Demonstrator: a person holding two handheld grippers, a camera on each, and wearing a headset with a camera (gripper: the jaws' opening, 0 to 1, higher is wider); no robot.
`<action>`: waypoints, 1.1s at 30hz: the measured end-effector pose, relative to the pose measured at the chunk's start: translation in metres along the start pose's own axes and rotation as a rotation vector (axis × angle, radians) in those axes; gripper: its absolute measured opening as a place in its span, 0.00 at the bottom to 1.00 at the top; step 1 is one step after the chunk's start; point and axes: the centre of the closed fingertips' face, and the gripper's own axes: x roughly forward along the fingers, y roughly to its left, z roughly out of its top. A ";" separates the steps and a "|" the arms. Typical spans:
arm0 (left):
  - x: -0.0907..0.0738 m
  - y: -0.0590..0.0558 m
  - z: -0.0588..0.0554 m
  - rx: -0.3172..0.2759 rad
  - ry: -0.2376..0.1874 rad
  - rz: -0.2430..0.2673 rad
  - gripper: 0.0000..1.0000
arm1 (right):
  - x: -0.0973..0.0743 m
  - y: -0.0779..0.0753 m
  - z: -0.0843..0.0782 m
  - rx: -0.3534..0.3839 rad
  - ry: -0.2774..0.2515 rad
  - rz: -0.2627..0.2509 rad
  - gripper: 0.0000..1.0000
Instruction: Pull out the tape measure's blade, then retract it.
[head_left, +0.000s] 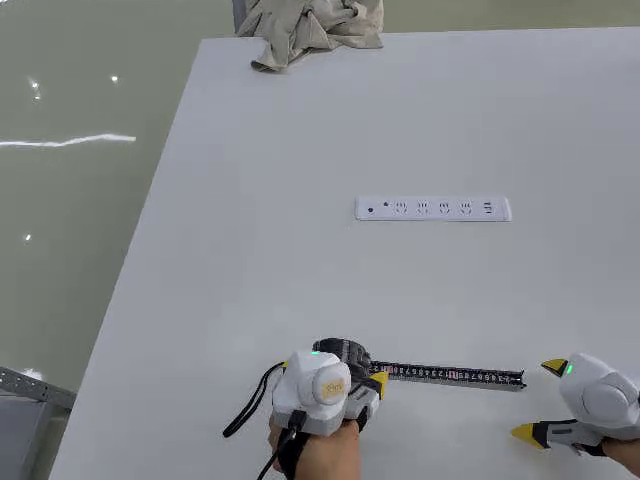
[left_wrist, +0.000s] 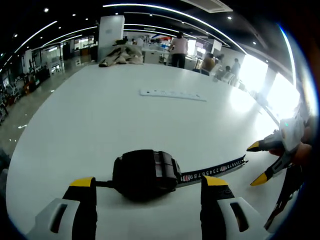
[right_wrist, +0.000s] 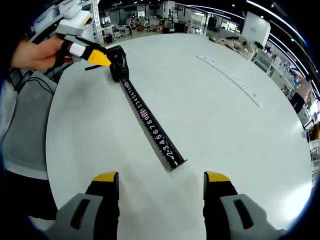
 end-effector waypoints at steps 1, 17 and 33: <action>0.001 0.000 0.000 -0.011 0.000 0.000 0.83 | 0.001 -0.001 0.000 -0.012 0.005 0.006 0.69; 0.016 -0.001 0.004 -0.051 -0.001 0.013 0.79 | 0.011 -0.014 0.000 -0.129 0.060 0.083 0.57; 0.025 0.001 0.003 -0.067 0.010 0.013 0.74 | 0.016 -0.019 0.002 -0.228 0.100 0.151 0.45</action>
